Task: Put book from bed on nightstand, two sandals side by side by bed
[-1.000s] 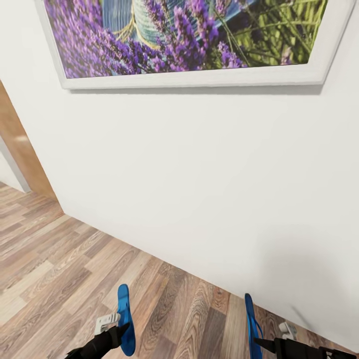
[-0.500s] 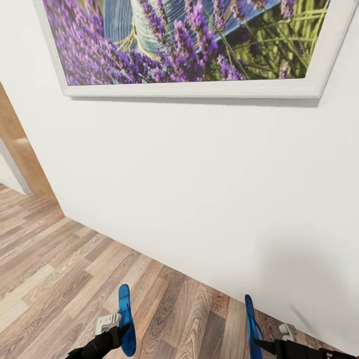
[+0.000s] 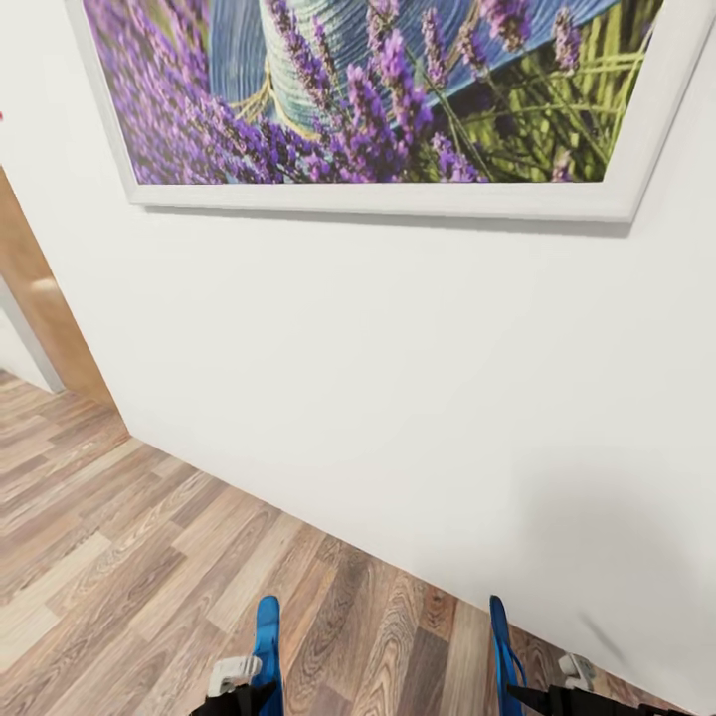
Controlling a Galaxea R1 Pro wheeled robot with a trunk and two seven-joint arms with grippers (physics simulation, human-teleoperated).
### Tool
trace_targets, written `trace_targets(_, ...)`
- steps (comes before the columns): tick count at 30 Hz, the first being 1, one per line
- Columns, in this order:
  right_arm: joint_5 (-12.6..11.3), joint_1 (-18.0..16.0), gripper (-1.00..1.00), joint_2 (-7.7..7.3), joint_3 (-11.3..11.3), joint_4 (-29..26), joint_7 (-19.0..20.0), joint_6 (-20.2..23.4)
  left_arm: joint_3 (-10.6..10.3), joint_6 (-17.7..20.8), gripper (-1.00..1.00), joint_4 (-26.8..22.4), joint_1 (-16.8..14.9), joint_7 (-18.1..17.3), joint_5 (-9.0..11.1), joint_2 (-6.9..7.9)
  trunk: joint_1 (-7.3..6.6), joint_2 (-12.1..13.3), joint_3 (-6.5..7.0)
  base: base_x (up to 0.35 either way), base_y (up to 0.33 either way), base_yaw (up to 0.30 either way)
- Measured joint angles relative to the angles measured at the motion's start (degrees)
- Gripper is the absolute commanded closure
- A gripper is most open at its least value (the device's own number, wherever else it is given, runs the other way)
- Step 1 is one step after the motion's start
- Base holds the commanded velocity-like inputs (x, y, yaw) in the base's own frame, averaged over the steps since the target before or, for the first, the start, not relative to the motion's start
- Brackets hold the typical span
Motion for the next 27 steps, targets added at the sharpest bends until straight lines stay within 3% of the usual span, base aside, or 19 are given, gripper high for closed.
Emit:
trace_targets(5,0.0,0.0,1.0,0.01,0.0,2.3,0.0,0.0,0.0,-2.7,1.0,1.8,0.0,-0.2,0.7,-0.11,-0.23,0.4,0.15,0.0,0.0,0.172)
trace_targets(6,0.1,0.0,1.0,0.01,0.1,2.4,0.0,0.0,-0.1,-2.9,1.0,1.9,0.0,-0.1,0.7,-0.87,-0.23,0.4,0.14,0.0,0.0,0.273)
trace_targets(20,0.0,0.0,1.0,0.02,0.0,2.6,0.1,0.0,0.0,-2.9,1.0,2.0,0.0,-0.1,0.8,-1.34,-0.23,0.4,0.13,0.0,0.0,0.283)
trace_targets(27,0.0,0.0,1.0,0.02,0.0,2.5,0.1,0.0,0.2,-2.9,1.0,1.7,0.0,-0.1,0.5,-2.6,-0.23,0.4,0.13,0.0,0.0,0.284)
